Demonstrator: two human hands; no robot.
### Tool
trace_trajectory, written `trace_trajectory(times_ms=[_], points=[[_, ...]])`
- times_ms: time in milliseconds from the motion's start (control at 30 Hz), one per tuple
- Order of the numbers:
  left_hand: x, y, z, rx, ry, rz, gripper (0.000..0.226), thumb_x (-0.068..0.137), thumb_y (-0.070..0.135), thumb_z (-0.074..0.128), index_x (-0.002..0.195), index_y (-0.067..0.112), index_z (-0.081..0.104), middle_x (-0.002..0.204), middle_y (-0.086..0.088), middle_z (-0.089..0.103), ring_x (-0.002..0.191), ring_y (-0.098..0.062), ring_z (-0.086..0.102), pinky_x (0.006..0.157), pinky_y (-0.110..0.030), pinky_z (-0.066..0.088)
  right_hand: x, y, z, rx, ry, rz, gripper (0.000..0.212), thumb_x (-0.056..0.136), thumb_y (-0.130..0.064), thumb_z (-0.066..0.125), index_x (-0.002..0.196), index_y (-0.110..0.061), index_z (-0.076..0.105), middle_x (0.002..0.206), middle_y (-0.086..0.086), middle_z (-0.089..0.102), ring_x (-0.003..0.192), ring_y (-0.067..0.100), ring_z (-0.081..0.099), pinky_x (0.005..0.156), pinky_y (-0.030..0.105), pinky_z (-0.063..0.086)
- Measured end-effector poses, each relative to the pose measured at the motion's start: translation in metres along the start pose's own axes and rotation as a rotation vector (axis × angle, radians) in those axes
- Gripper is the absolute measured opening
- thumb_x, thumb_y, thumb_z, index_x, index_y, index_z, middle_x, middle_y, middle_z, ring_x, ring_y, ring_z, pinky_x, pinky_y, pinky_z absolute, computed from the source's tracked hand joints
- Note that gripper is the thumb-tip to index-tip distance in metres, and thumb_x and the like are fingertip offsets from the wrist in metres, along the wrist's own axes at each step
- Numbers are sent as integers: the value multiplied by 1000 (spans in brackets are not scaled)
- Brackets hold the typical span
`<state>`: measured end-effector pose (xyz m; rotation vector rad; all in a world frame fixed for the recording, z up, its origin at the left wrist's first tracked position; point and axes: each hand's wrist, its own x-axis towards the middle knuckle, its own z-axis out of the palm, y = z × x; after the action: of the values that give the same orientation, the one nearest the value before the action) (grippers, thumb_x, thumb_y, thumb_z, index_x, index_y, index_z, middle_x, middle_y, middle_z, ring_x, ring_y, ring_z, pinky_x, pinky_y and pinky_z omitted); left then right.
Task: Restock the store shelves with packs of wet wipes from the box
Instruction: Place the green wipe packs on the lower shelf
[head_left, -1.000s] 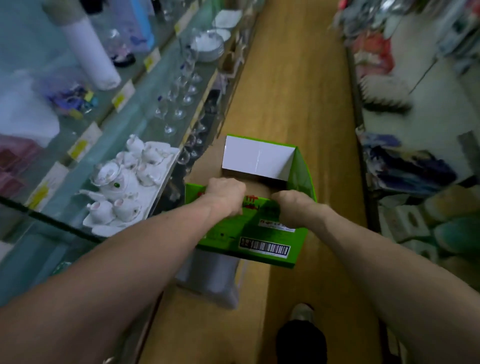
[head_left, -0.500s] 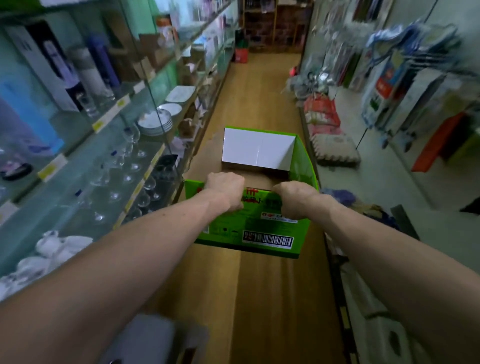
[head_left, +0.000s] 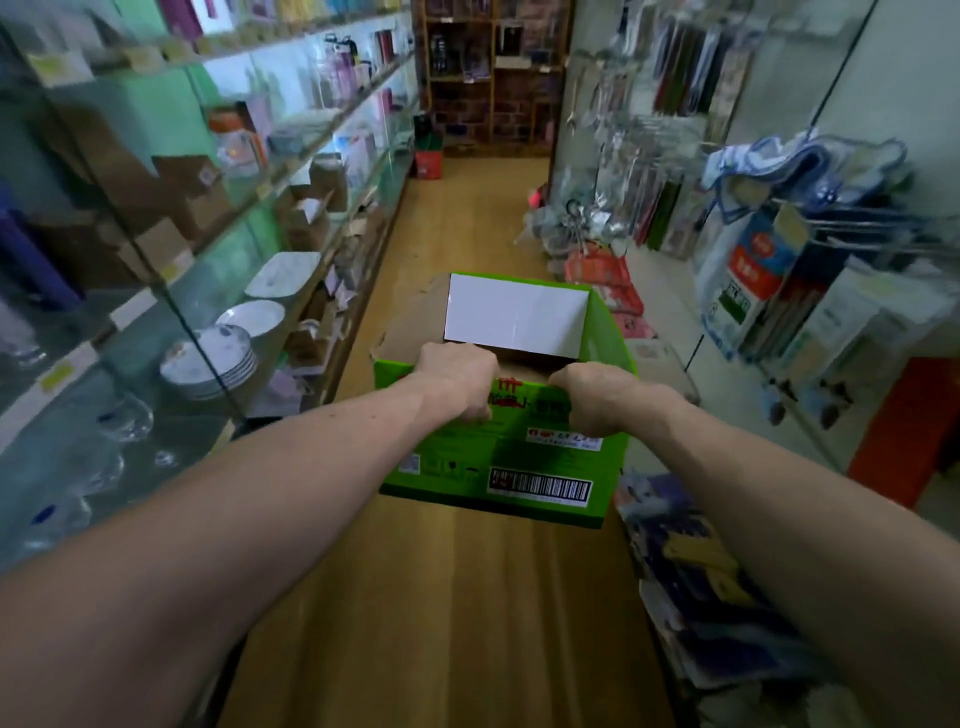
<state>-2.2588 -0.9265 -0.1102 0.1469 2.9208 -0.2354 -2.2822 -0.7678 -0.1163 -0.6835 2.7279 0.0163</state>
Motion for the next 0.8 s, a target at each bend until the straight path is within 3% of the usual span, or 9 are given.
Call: trace_trajectory(times_ms=[233,433,567,700,800], points=[[164,-22,-36,-31,38,45,40,85,44,68,115,19,59,113,-4,63,103,-25,59,75,-34,39,128,71,-61,2,17,59,32,88,-8,53,120,-11,58,117,11,60,107,28,58,75,29,43],[320,-33,-46,-41,38,47,41,84,45,69,117,22,60,114,-1,63,104,-23,59,76,-33,40,262,148,-90,22,15,31,26,88,-6,52,112,-15,59,107,8,60,102,28,58,72,29,41],[425,-38,-55,-59,-19,25,36,85,45,68,111,21,60,100,1,60,93,-21,56,76,-33,41,355,203,-109,35,-19,26,19,88,-5,52,102,-17,58,96,4,56,94,25,57,70,31,41],[522,-47,-47,-89,-72,6,36,87,44,67,111,18,60,92,1,58,92,-20,59,84,-35,49,448,249,-114,0,-42,26,25,88,-6,51,111,-11,58,108,9,60,101,29,59,72,31,44],[587,-52,-39,-86,-71,8,34,88,42,66,110,17,59,89,0,56,86,-20,55,75,-33,44,509,279,-112,8,-55,38,27,88,-3,49,111,-13,58,109,10,61,99,28,58,71,32,45]])
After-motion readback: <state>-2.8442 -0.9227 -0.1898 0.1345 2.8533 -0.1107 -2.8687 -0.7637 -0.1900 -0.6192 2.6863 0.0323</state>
